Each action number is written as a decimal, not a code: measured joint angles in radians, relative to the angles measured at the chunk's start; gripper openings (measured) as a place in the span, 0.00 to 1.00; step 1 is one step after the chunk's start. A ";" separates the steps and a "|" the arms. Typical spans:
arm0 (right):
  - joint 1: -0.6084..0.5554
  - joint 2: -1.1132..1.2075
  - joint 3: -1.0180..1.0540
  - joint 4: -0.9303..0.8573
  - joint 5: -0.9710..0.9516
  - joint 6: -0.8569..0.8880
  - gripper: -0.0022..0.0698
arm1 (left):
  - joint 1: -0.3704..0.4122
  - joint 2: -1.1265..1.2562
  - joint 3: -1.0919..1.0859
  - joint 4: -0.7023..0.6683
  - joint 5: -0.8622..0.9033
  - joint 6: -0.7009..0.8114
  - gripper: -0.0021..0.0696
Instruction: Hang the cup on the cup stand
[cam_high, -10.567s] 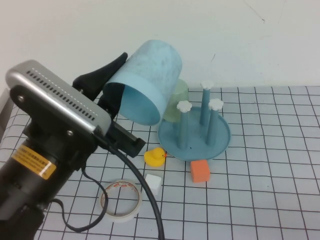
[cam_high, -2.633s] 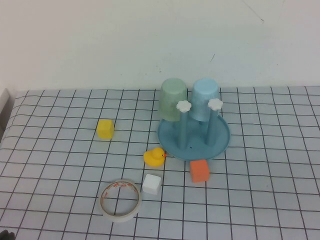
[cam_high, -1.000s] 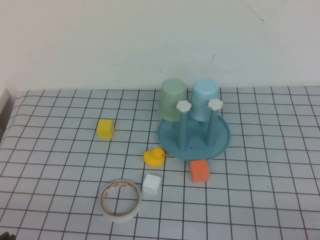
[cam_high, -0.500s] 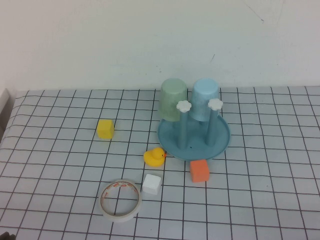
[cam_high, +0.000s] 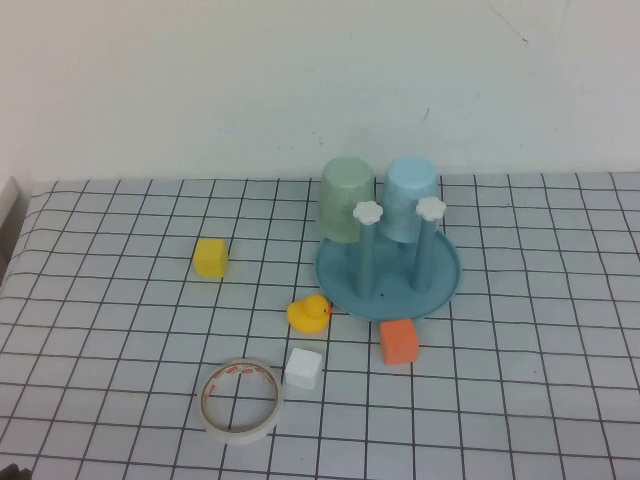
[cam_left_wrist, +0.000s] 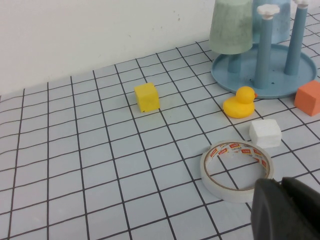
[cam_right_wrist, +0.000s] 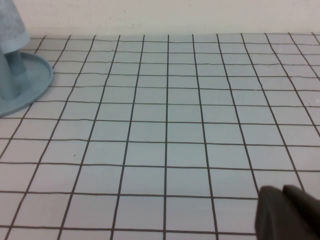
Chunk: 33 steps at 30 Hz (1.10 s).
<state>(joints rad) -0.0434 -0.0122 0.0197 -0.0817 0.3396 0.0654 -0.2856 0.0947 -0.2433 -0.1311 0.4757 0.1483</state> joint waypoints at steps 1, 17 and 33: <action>0.000 0.000 0.000 0.000 0.000 0.000 0.03 | 0.000 0.000 0.000 0.000 0.000 0.000 0.03; 0.000 0.000 0.000 0.000 0.002 0.000 0.03 | 0.000 0.000 0.005 0.002 0.000 0.000 0.03; 0.000 0.000 0.000 0.000 0.002 0.000 0.03 | 0.185 -0.103 0.232 0.096 -0.308 -0.054 0.03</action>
<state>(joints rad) -0.0434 -0.0122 0.0197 -0.0817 0.3412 0.0654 -0.1007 -0.0088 -0.0116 -0.0349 0.1680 0.0940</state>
